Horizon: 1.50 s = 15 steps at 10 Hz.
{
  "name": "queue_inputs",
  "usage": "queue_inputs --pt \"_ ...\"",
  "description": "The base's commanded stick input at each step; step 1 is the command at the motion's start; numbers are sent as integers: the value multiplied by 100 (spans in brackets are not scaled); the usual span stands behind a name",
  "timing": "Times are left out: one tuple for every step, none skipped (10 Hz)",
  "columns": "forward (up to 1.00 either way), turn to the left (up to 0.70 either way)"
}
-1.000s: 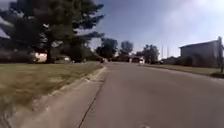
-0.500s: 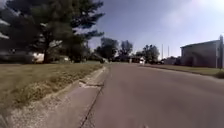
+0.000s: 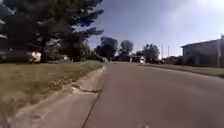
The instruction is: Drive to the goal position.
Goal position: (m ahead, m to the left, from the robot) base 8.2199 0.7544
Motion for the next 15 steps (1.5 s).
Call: queue_inputs --pt "100 0" --pt "100 0" --pt "100 0" --pt "100 0" --pt "100 0" --pt "100 -13" --pt "100 -22" --pt "100 0" --pt "100 0" --pt "100 0" --pt "100 0" --pt "100 0" --pt "100 0" --pt "100 0" --pt "100 0"
